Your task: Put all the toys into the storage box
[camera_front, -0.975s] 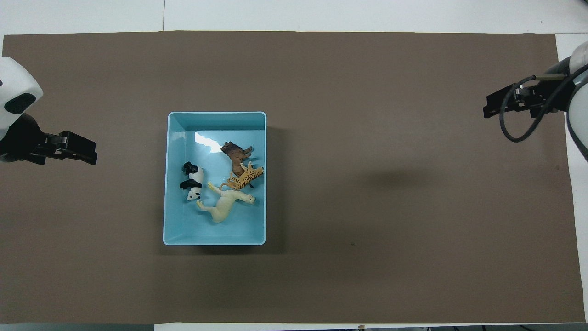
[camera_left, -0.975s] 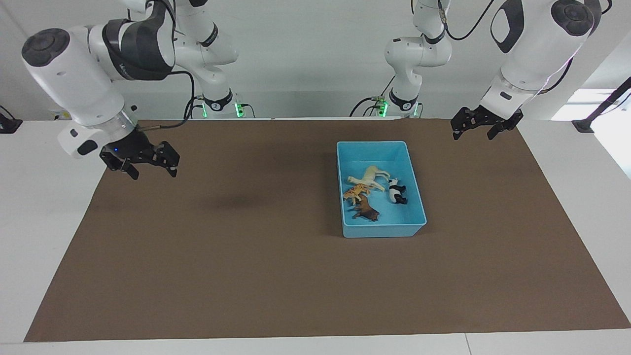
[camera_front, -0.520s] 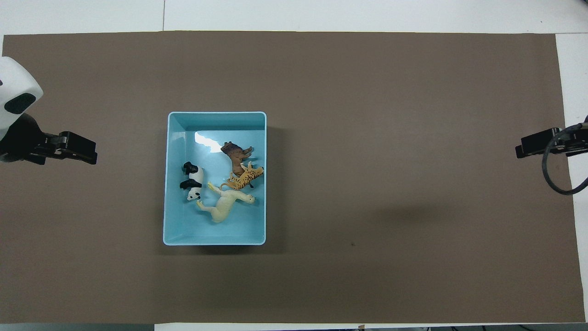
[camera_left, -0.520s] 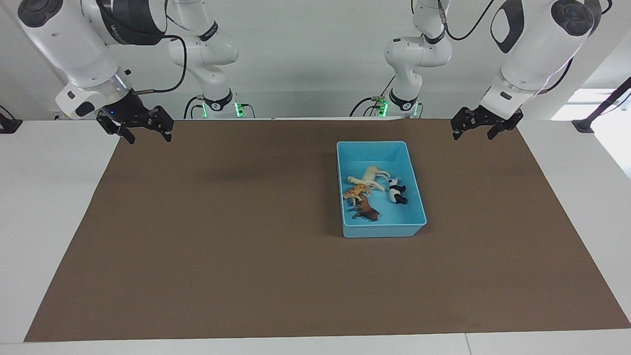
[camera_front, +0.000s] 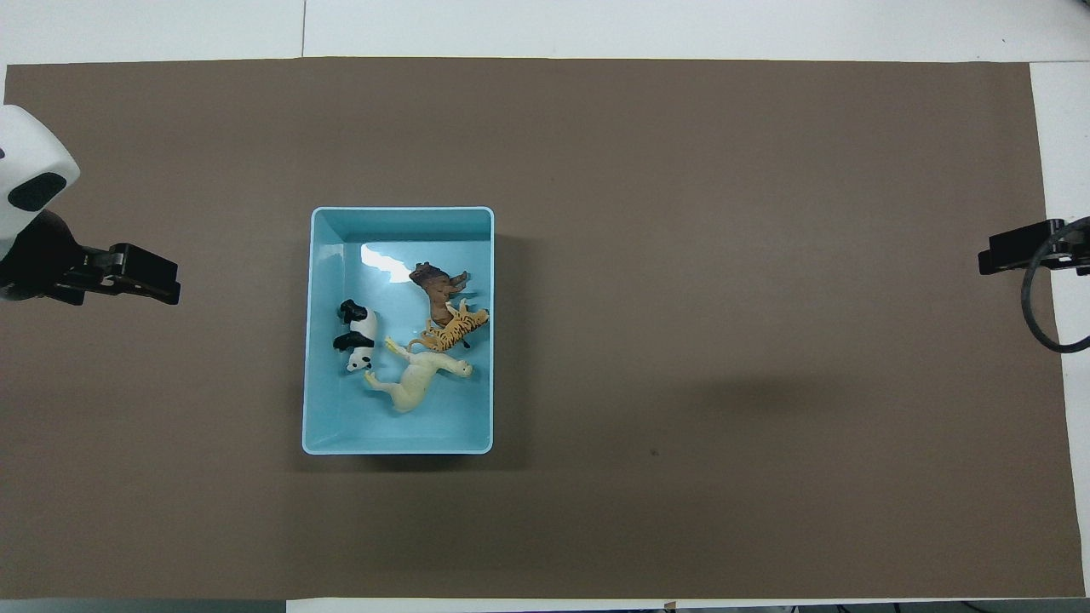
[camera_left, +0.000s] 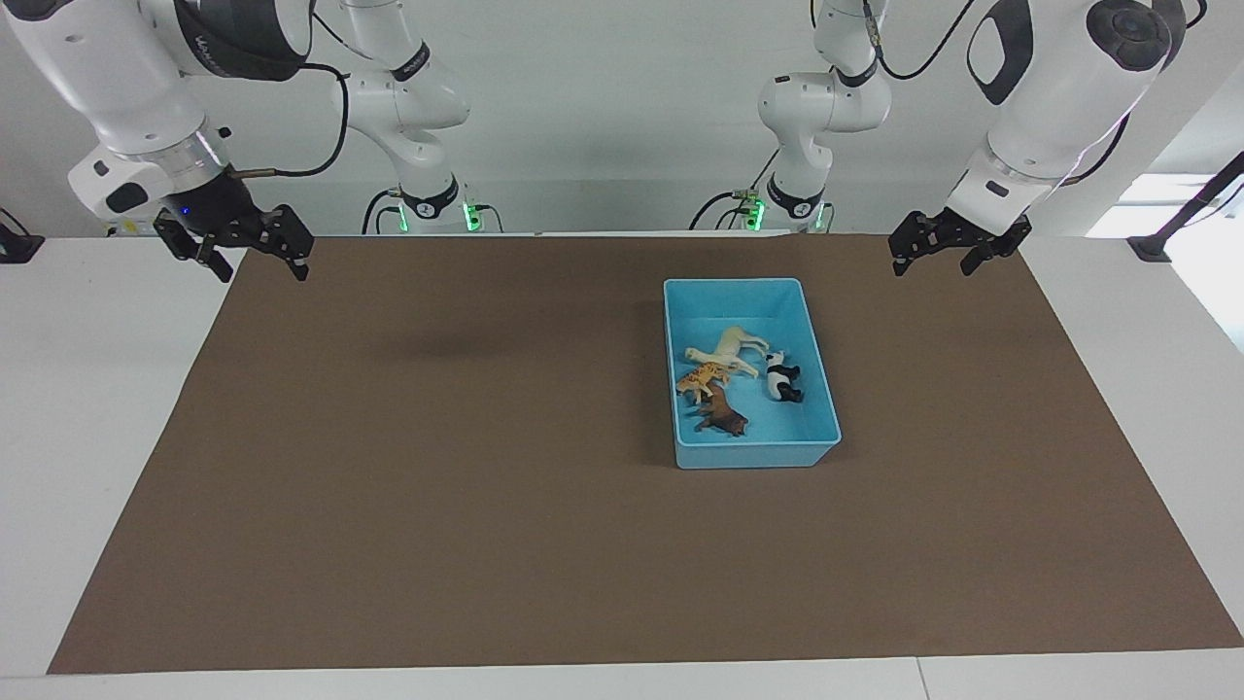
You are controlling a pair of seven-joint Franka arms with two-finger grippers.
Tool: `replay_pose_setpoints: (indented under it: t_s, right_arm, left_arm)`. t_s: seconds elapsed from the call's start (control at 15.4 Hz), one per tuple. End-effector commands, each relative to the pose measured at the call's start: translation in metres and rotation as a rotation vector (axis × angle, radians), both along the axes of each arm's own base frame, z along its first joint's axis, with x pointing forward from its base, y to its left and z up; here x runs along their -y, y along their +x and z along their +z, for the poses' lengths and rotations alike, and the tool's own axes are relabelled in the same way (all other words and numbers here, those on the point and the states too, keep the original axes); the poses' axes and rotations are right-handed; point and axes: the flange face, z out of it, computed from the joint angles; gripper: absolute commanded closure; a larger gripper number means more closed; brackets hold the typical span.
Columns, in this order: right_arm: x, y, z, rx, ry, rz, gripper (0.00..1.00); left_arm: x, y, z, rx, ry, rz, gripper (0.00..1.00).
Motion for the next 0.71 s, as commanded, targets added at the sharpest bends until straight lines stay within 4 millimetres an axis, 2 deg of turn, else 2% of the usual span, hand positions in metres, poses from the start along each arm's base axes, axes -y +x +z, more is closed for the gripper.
replay_pose_setpoints:
  t_s: [0.0, 0.65]
  right_arm:
    - [-0.0028, -0.0017, 0.004, 0.014, -0.015, -0.021, 0.0]
    - [-0.0086, 0.0004, 0.0049, 0.025, -0.016, -0.016, 0.0]
  left_arm:
    - [-0.0024, -0.004, 0.0046, 0.01, -0.01, 0.002, 0.0]
    - [-0.0024, -0.004, 0.0046, 0.01, -0.01, 0.002, 0.0]
